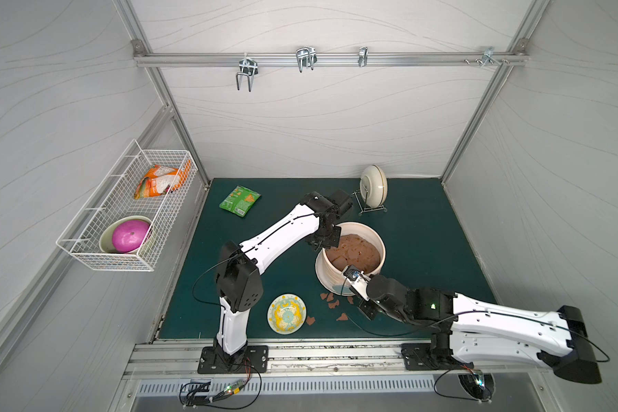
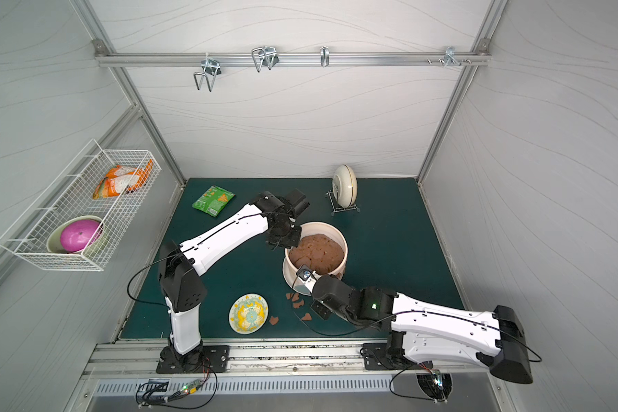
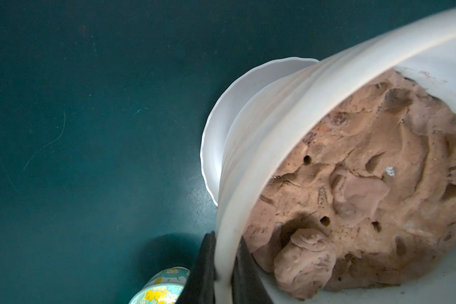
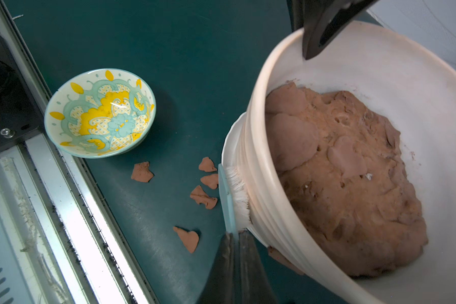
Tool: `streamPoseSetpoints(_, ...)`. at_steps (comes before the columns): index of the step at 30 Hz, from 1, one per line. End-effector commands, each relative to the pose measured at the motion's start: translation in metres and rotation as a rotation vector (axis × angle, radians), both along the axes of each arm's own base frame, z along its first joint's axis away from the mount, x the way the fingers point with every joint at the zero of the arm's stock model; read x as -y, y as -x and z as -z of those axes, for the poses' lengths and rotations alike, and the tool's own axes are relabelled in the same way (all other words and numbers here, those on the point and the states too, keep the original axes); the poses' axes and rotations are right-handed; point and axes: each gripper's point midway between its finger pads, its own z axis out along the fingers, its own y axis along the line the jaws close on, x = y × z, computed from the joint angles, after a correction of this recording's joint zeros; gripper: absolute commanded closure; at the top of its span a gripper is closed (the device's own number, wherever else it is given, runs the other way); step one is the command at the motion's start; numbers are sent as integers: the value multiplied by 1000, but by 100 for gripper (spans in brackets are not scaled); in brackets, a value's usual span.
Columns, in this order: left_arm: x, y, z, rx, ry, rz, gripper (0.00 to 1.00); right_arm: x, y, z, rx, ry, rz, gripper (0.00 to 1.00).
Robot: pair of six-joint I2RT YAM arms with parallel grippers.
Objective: Scrub the dried mud off the ceramic pot
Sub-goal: Brush off the soil from the pot.
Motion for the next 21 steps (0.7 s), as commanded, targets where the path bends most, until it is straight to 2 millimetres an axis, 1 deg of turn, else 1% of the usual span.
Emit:
streamPoseSetpoints(1,42,20,10,-96,117,147,98,34,-7,13,0,79,115,100)
streamPoseSetpoints(5,41,20,10,-98,114,153,98,37,3,13,-48,66,97,100)
streamPoseSetpoints(8,42,20,10,-97,114,156,98,28,18,6,-97,3,16,100)
streamPoseSetpoints(11,42,20,10,-95,112,160,98,15,36,-8,-143,-106,-91,100)
streamPoseSetpoints(13,41,19,10,-93,110,161,97,10,43,-21,-150,-172,-138,100)
streamPoseSetpoints(15,41,20,11,-96,107,163,97,8,46,-34,-140,-233,-162,100)
streamPoseSetpoints(17,41,19,10,-92,108,162,96,7,43,-42,-127,-270,-163,100)
streamPoseSetpoints(21,41,21,10,-97,112,156,93,7,33,-45,-109,-261,-140,100)
